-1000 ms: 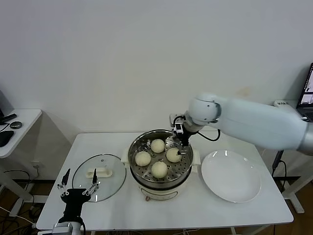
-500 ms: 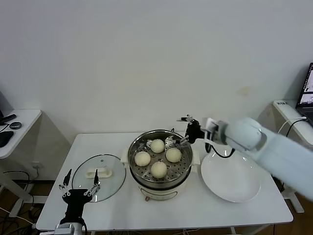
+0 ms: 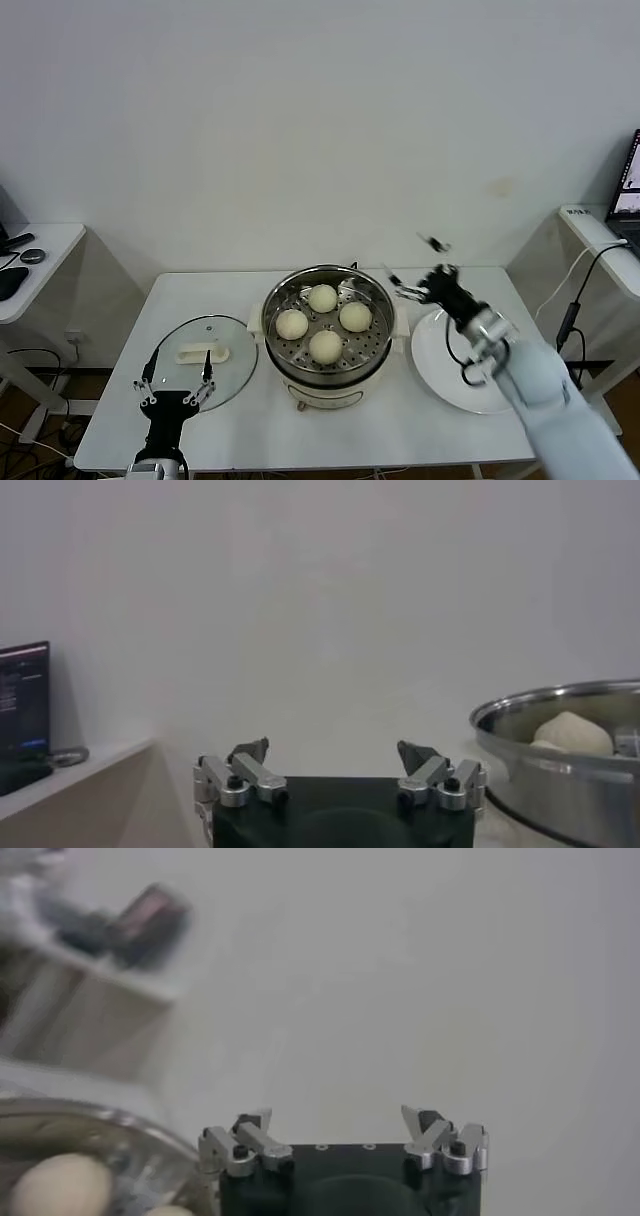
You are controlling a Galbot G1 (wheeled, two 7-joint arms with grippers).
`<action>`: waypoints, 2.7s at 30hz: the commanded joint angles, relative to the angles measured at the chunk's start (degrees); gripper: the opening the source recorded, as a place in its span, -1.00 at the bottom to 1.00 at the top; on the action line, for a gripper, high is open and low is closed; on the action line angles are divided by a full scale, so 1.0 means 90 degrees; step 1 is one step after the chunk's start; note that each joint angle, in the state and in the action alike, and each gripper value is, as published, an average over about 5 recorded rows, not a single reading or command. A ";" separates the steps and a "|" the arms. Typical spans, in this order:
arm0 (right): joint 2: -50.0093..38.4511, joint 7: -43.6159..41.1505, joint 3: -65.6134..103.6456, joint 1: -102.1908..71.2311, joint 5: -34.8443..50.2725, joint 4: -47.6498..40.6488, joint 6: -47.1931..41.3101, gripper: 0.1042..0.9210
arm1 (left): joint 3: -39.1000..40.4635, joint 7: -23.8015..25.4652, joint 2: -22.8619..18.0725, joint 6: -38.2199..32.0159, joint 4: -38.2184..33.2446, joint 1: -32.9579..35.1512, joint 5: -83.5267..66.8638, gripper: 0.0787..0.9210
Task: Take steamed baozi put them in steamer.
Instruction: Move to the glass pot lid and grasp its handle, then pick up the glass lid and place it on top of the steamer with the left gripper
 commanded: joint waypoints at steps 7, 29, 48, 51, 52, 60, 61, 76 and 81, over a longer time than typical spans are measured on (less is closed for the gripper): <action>0.3136 0.0409 0.3677 -0.3883 -0.0585 0.0289 0.1398 0.76 | -0.0617 -0.0787 0.0776 -0.0267 0.1784 -0.0362 0.5835 0.77; 0.3384 0.0532 0.3706 -0.4082 -0.0585 0.0409 0.1211 0.76 | 0.0204 -0.0333 0.1724 -0.0602 0.4653 -0.3069 0.8158 0.77; 0.3405 0.0506 0.3592 -0.3961 -0.0642 0.0212 0.1111 0.76 | 0.0783 -0.0133 0.1755 -0.0556 0.5483 -0.4097 0.8135 0.74; 0.3415 0.0496 0.3560 -0.3965 -0.0654 0.0212 0.1101 0.76 | 0.0803 -0.0114 0.1751 -0.0559 0.5594 -0.4163 0.8091 0.59; 0.3419 0.0492 0.3543 -0.3968 -0.0656 0.0216 0.1096 0.76 | 0.0810 -0.0110 0.1750 -0.0560 0.5620 -0.4175 0.8066 0.51; 0.3449 0.0461 0.3394 -0.3985 -0.0734 0.0235 0.1092 0.76 | 0.0842 0.0001 0.1779 -0.0490 0.5485 -0.4014 0.7674 -0.02; 0.3449 0.0457 0.3381 -0.3988 -0.0746 0.0236 0.1095 0.76 | 0.0836 0.0013 0.1792 -0.0474 0.5409 -0.3967 0.7590 -0.11; 0.3276 0.0369 0.3072 -0.3966 -0.0815 0.0195 0.1076 0.76 | -0.0261 0.0642 0.2750 0.1409 0.1571 -0.1552 0.6035 -0.79; 0.3187 0.0347 0.2884 -0.3969 -0.0864 0.0154 0.1084 0.76 | -0.0804 0.1358 0.3009 0.2279 0.0363 -0.1015 0.5599 -0.79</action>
